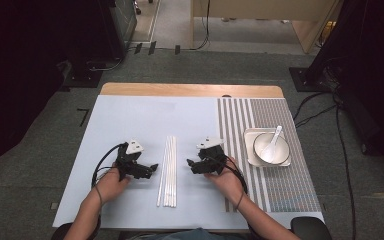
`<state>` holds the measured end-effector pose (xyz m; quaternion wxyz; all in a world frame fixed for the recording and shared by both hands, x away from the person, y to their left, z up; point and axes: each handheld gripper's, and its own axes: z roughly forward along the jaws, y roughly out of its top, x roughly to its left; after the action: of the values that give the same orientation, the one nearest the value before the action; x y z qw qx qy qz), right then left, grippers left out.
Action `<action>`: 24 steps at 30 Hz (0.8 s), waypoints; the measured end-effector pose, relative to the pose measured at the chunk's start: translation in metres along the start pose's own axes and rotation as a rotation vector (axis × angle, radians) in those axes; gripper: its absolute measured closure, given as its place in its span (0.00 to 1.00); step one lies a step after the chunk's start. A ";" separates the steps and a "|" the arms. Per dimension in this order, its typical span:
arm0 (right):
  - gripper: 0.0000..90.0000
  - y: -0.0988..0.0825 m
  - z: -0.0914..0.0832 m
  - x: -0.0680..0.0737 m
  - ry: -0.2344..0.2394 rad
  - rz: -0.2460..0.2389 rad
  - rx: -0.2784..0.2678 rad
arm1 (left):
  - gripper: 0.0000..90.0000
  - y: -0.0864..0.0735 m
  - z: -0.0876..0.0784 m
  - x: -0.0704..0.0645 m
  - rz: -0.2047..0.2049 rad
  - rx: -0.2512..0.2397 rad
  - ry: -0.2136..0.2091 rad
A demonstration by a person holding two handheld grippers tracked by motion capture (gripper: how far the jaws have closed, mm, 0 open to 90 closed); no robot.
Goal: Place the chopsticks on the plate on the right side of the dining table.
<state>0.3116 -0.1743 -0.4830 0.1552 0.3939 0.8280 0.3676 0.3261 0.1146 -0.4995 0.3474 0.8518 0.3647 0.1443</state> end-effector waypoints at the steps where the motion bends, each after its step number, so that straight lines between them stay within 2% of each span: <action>1: 0.27 0.001 0.000 0.002 0.000 -0.002 -0.002 | 0.00 0.000 0.000 0.000 0.000 0.000 0.000; 17: 0.29 0.003 0.002 0.016 0.020 -0.018 -0.008 | 0.00 0.000 0.000 0.000 0.000 0.000 0.000; 24: 0.28 0.003 0.003 0.019 0.033 0.006 -0.004 | 0.00 0.000 0.000 0.000 0.000 0.000 0.000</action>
<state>0.3029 -0.1571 -0.4826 0.1411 0.3897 0.8286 0.3764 0.3261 0.1146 -0.4995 0.3473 0.8519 0.3646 0.1443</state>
